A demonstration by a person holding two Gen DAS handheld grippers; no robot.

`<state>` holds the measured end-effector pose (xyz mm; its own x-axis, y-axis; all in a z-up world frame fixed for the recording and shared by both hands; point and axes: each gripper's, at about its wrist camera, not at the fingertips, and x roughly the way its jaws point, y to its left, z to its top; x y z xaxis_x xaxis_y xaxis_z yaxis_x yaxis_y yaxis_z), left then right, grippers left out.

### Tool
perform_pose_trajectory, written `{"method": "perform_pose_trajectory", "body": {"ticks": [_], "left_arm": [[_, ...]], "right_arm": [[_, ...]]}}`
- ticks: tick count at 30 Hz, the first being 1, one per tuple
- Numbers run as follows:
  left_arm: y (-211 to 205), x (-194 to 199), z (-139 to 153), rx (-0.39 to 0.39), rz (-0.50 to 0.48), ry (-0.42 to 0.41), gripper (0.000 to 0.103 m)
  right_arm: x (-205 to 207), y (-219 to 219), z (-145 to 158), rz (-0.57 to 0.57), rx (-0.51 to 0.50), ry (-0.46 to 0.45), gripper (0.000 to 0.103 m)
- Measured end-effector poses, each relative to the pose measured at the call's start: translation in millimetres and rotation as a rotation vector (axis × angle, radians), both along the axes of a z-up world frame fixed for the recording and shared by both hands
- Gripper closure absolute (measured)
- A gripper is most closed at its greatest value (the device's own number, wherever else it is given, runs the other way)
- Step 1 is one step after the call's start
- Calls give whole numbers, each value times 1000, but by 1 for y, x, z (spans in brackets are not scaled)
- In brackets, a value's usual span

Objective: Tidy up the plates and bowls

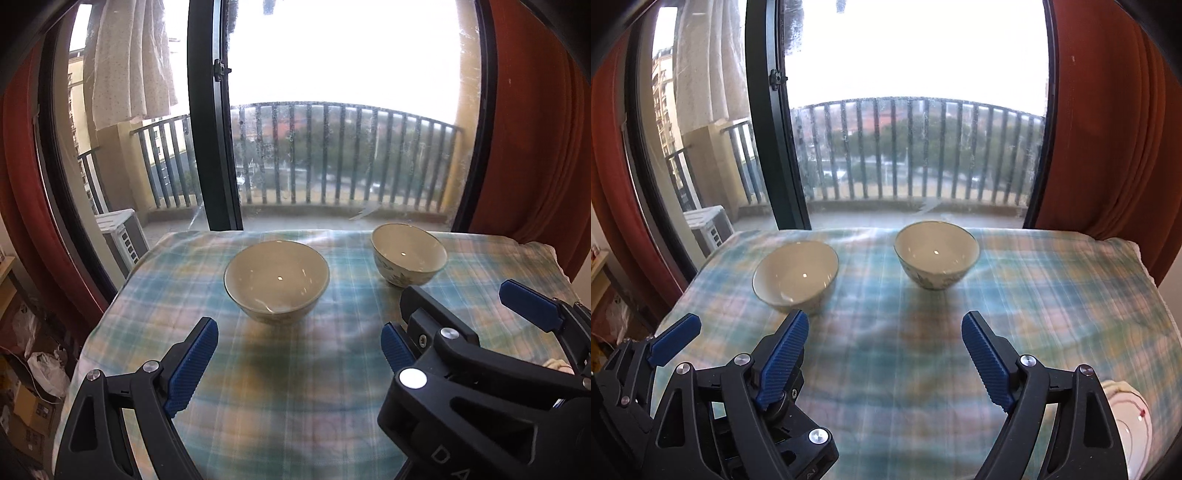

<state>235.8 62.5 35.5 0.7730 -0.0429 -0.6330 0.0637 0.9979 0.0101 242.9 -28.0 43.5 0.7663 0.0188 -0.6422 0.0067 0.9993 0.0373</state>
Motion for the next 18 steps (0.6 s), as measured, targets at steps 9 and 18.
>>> {"method": "perform_pose_trajectory", "body": {"ticks": [9,18], "left_arm": [[16,63,-8,66,59,25,11],[36,113,-34,78,97,71,12]], "right_arm": [[69,18,-10,32,27,22,15],[133,40,-43,57,45,77,16]]}}
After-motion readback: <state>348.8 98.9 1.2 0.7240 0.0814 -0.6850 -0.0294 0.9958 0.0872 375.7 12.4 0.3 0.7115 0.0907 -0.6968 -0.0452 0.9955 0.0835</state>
